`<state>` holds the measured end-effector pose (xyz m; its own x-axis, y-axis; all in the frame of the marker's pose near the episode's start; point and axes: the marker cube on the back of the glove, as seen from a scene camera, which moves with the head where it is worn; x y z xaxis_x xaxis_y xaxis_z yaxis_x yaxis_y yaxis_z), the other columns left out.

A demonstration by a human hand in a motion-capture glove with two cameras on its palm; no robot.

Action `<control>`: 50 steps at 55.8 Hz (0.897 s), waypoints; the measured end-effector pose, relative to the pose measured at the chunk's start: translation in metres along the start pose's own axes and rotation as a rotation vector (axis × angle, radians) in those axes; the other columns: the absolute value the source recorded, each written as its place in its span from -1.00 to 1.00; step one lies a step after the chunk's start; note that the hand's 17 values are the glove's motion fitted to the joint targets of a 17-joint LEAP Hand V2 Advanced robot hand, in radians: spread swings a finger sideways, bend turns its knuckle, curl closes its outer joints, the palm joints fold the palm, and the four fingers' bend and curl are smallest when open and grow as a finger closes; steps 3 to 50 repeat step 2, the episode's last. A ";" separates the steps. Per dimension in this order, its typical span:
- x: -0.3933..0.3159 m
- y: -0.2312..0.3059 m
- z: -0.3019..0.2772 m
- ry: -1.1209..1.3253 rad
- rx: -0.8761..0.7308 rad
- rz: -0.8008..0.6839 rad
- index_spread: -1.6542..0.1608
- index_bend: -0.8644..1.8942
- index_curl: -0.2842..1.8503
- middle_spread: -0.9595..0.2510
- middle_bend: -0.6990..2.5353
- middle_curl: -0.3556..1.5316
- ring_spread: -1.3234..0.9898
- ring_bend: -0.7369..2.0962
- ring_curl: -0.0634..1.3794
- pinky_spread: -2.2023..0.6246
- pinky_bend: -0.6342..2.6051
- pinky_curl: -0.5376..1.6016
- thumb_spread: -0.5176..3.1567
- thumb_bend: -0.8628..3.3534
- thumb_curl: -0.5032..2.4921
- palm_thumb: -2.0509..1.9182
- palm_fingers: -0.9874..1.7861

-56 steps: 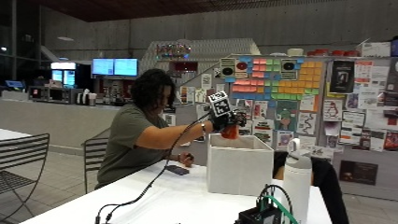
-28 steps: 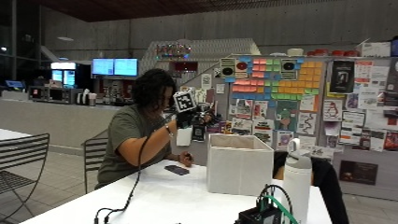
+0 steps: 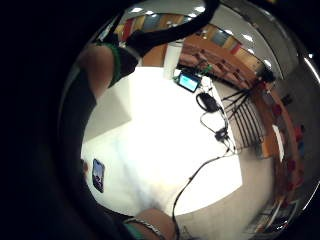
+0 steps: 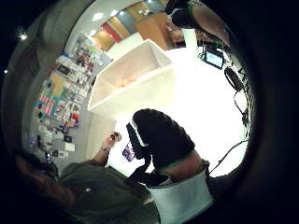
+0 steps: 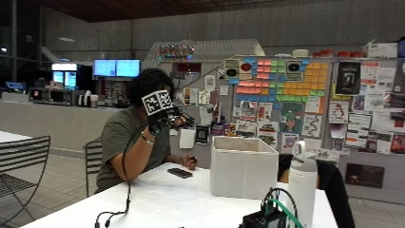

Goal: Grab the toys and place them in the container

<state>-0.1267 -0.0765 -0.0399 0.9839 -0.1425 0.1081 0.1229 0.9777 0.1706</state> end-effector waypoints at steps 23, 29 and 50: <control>0.003 0.002 -0.001 -0.008 0.008 0.014 0.35 -0.26 -0.20 0.30 -0.32 -0.07 -0.10 0.09 -0.44 0.53 -0.06 -0.17 -0.04 -0.62 -0.50 0.00 -0.17; 0.003 0.002 -0.001 -0.008 0.008 0.014 0.35 -0.26 -0.20 0.30 -0.32 -0.07 -0.10 0.09 -0.44 0.53 -0.06 -0.17 -0.04 -0.62 -0.50 0.00 -0.17; 0.003 0.002 -0.001 -0.008 0.008 0.014 0.35 -0.26 -0.20 0.30 -0.32 -0.07 -0.10 0.09 -0.44 0.53 -0.06 -0.17 -0.04 -0.62 -0.50 0.00 -0.17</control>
